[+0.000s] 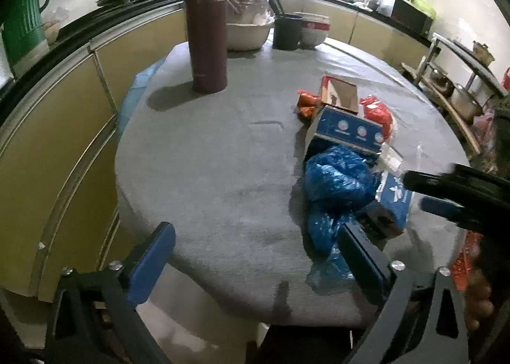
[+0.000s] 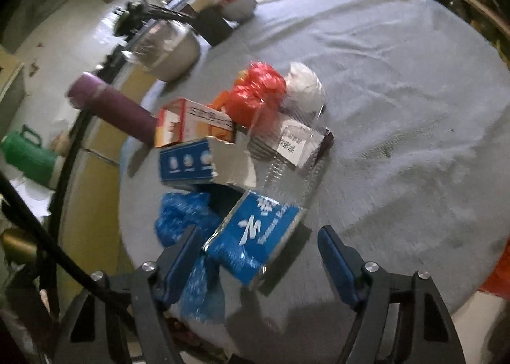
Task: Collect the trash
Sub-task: 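Reach both tools toward the pile of trash on the table, then grasp the blue-white Yunnan Baiyao box with right tool while left grasps blue bags, then carry both items to the red basket and open both tools over it, then return both tools to the trash pile on the table, then grasp the red plastic bag with right tool while left grasps the red-white carton, then carry both items to the red basket and release them inside, then move both open tools back toward the remaining trash on the table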
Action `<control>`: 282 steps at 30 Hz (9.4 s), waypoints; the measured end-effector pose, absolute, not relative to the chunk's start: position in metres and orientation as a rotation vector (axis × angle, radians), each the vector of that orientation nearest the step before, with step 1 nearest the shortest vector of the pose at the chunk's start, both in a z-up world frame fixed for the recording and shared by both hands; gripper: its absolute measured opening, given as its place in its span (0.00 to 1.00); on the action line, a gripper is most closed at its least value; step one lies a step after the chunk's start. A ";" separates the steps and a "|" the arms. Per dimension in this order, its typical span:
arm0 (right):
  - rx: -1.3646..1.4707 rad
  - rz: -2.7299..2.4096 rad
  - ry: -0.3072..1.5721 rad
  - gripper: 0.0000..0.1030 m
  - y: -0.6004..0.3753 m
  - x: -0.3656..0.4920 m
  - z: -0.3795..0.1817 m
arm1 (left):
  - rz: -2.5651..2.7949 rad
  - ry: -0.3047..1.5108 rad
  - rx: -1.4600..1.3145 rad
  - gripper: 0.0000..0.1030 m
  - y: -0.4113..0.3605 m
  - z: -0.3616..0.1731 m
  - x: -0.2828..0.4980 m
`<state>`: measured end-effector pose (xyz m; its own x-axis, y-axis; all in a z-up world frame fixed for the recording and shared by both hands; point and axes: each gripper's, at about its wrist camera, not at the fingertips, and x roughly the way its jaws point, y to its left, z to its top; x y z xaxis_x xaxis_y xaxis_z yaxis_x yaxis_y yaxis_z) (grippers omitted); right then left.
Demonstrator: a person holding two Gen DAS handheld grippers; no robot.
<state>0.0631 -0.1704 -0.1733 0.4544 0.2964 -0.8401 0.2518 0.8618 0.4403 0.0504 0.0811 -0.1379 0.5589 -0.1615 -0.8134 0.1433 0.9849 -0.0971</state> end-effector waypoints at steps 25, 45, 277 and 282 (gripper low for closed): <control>0.487 -0.015 1.226 0.61 -0.194 0.038 -0.198 | -0.329 1.118 -0.163 0.78 0.048 -0.161 0.116; 0.584 0.064 1.094 0.55 -0.243 -0.001 -0.178 | -0.436 1.074 -0.100 0.52 -0.008 -0.166 0.106; 0.868 -0.328 0.580 0.60 -0.468 -0.189 -0.158 | -0.861 0.943 0.319 0.68 -0.219 -0.107 0.000; 0.790 -0.215 0.658 0.60 -0.423 -0.139 -0.158 | -0.686 0.935 0.233 0.71 -0.133 -0.114 0.021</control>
